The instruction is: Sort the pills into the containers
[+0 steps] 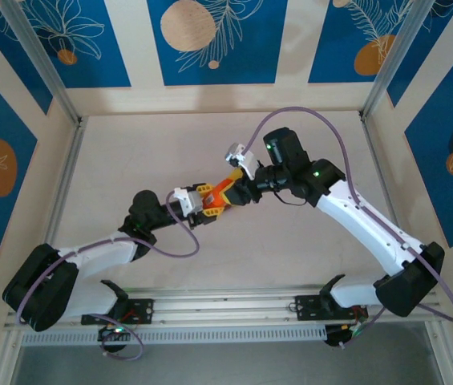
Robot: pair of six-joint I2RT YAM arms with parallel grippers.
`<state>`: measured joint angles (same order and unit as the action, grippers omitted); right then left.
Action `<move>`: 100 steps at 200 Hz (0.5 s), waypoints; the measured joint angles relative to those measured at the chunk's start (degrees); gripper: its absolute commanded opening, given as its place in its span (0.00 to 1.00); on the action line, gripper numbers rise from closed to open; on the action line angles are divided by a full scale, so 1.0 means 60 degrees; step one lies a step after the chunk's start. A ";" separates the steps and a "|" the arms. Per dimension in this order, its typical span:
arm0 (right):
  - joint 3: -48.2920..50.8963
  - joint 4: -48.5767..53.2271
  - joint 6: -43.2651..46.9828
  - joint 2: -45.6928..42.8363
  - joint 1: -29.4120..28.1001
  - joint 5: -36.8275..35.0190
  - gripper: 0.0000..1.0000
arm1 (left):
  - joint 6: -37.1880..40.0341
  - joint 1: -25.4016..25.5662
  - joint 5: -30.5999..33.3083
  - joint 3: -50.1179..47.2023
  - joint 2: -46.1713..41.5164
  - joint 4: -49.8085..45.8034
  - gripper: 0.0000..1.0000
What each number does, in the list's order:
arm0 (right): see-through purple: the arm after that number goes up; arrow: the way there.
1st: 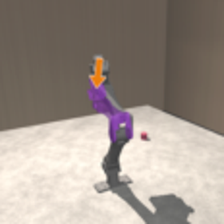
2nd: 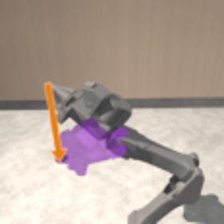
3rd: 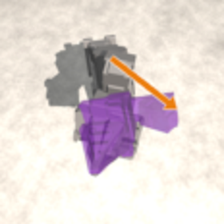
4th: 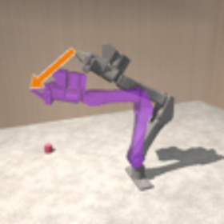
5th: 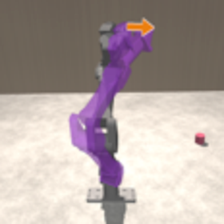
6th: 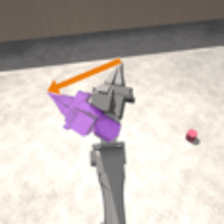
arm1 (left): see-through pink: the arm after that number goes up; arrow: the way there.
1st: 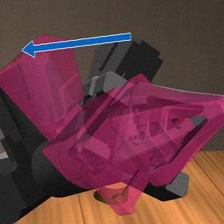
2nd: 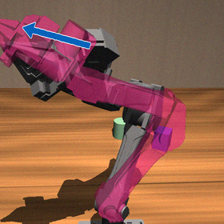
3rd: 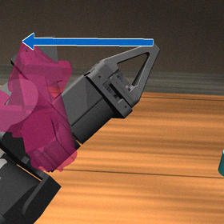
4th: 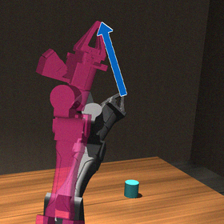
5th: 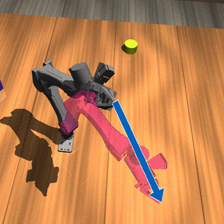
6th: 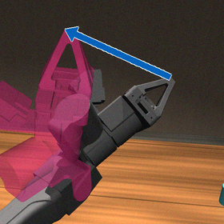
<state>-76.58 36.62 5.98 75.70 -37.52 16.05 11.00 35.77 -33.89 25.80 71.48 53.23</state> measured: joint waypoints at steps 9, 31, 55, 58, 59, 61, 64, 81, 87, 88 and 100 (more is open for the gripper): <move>-0.0015 0.0007 -0.0882 0.0113 0.0000 -0.0237 0.43 | 0.0033 -0.0004 0.0178 0.0000 0.0000 -0.0197 0.00; 0.0109 -0.0200 -0.3027 0.0208 -0.0036 -0.0772 0.45 | 0.0189 -0.0004 0.0521 -0.0007 0.0011 -0.0401 0.00; 0.0965 -0.1184 -0.5268 -0.0186 -0.0157 -0.1417 0.48 | 0.0270 0.0007 0.0725 -0.0011 0.0138 -0.0448 0.00; 0.1100 -0.1311 -0.5588 -0.0255 -0.0182 -0.1526 0.48 | 0.0273 0.0018 0.0729 -0.0011 0.0168 -0.0444 0.00; 0.1126 -0.1333 -0.5657 -0.0270 -0.0186 -0.1559 0.48 | 0.0277 0.0022 0.0725 -0.0011 0.0186 -0.0444 0.00; 0.1198 -0.1413 -0.5843 -0.0306 -0.0208 -0.1643 0.48 | 0.0288 0.0025 0.0732 -0.0011 0.0200 -0.0444 0.00; 0.1293 -0.1504 -0.6080 -0.0353 -0.0233 -0.1730 0.48 | 0.0295 0.0029 0.0732 -0.0018 0.0233 -0.0441 0.00; 0.1654 -0.1880 -0.7315 -0.0510 -0.0379 -0.2284 0.52 | 0.0299 0.0051 0.0780 -0.0047 0.0393 -0.0306 0.00; 0.1719 -0.1967 -0.7705 -0.0528 -0.0441 -0.2492 0.53 | 0.0299 0.0058 0.0816 -0.0051 0.0448 -0.0259 0.00; 0.1727 -0.1967 -0.7741 -0.0528 -0.0444 -0.2514 0.54 | 0.0299 0.0058 0.0820 -0.0055 0.0452 -0.0248 0.00; 0.1785 -0.2080 -0.8382 -0.0528 -0.0543 -0.2849 0.56 | 0.0295 0.0062 0.0907 -0.0066 0.0517 -0.0146 0.00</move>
<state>-65.87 24.14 -44.31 72.53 -40.77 -1.04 12.78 36.14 -28.45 25.41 74.59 52.36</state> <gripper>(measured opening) 0.539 0.498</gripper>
